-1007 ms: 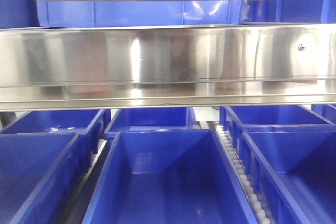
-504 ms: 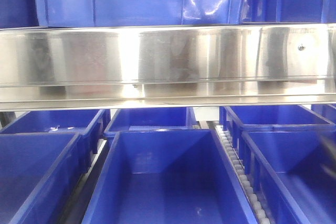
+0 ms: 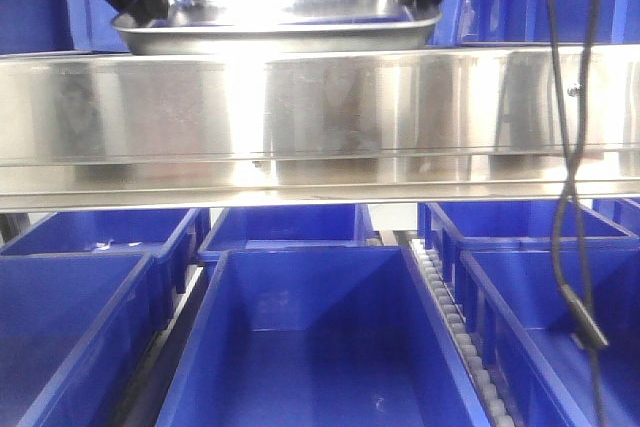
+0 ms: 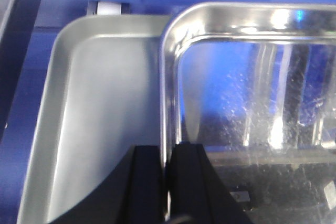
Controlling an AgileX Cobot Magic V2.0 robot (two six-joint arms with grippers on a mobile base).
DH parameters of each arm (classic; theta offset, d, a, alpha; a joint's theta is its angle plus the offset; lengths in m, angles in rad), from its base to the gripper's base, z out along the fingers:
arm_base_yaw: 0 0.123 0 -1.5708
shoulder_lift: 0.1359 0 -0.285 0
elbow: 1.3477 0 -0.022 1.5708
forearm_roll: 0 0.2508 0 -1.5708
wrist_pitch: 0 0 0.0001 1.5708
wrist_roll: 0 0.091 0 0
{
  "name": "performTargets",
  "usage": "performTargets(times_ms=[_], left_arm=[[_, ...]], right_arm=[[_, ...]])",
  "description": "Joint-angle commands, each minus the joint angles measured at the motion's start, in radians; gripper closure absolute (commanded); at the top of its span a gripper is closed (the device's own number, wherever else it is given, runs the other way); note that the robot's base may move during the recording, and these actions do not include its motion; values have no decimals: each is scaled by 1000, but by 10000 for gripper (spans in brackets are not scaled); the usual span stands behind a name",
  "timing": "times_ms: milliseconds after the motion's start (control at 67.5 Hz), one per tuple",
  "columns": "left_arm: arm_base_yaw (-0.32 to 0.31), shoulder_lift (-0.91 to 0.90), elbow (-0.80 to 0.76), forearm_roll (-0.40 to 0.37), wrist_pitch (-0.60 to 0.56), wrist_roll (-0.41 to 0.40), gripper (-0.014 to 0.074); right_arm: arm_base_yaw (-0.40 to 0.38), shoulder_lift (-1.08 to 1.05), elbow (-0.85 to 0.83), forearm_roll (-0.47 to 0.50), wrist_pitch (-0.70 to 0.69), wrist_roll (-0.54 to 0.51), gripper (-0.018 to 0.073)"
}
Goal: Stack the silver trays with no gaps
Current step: 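Lower the tray onto the silver tray on the upper shelf, then open both grippers and lift them off the stacked trays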
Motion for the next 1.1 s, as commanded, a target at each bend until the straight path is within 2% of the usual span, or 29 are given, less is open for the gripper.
performTargets(times_ms=[0, 89, 193, 267, 355, 592, 652, 711, 889, 918, 978, 1081], left_arm=[[-24, -5, -18, -48, -65, 4, 577], [-24, -5, -18, -48, -63, -2, 481], [-22, -5, -18, -34, -34, -12, 321], [-17, -5, -18, -8, 1, -45, 251], [-5, -5, -18, 37, 57, -91, 242], [6, -5, -20, 42, 79, -91, 247], [6, -5, -20, 40, 79, -91, 260], [6, -9, -23, 40, 85, -91, 314], [-4, -78, -29, 36, 85, -91, 635], [-4, -97, -29, 36, 82, -91, 619], [-9, -127, -29, 36, 77, -91, 595], [-9, -178, -26, 22, 77, -89, 605]], right_arm=[[19, -3, -19, 44, -85, -13, 574], [19, -3, -19, 44, -92, -36, 524], [19, -3, -19, 44, -82, -38, 375], [19, -3, -19, 32, -42, -38, 284], [13, -3, -19, -1, -3, -38, 249], [2, -5, -19, -1, 13, -51, 252], [2, -5, -19, -1, 11, -60, 265], [2, -5, -32, -1, 19, -70, 318], [4, -46, -63, -1, 36, -122, 558], [4, -59, -63, -1, 36, -122, 592], [4, -84, -63, -1, 36, -122, 577], [6, -124, -61, 6, 31, -161, 578]])
